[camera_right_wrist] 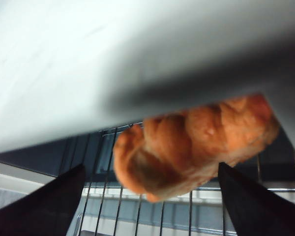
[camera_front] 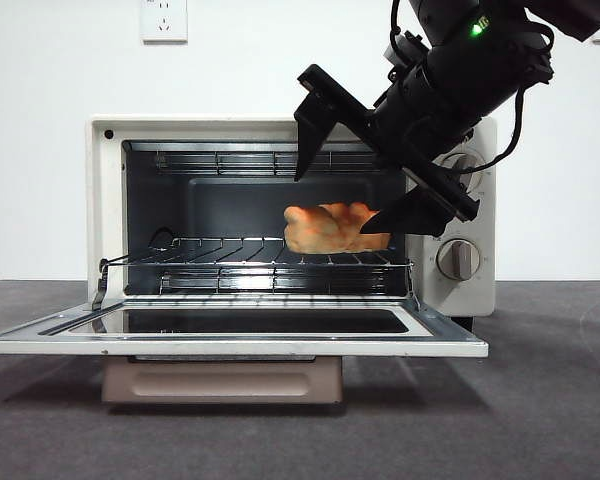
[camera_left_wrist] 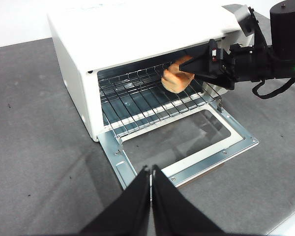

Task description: The left arm flap open the oven, the right arm pick bread and place it into oven, the left arm flap close the oven

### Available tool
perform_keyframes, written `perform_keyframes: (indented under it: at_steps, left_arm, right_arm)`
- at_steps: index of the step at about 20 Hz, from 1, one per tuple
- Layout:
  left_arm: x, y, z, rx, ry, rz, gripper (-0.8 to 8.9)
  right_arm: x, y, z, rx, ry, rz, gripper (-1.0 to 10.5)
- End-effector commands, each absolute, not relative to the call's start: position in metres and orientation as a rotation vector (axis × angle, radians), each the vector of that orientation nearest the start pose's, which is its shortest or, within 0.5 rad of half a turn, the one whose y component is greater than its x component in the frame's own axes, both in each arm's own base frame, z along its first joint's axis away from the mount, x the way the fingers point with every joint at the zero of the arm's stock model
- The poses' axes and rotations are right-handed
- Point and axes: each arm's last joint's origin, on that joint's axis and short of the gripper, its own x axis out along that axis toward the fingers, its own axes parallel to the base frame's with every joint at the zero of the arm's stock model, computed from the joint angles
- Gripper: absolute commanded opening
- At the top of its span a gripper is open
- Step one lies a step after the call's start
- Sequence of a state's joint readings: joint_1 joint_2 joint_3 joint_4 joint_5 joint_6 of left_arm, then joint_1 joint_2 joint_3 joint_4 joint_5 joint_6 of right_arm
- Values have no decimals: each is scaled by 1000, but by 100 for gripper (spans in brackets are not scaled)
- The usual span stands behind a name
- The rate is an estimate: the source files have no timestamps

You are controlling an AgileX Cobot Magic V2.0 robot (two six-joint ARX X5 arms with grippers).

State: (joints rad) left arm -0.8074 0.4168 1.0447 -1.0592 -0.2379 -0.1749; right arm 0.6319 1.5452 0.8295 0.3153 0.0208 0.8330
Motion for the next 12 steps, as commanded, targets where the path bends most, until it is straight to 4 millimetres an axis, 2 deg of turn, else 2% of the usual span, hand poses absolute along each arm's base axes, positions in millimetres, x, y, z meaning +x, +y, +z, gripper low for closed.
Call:
perform_keyframes:
  at_steps: [1,7,12]
  left_arm:
    - [23,-14,369,43,400,-530,8]
    - [29,-19,368,66,416,-473,8]
    - [46,-36,365,114,499,-473,8]
  right_arm:
    - [263,196,220,673,606,433,436]
    - [242,189,239,619,682,495,436]
    - [210,180,262,509,740,593,436]
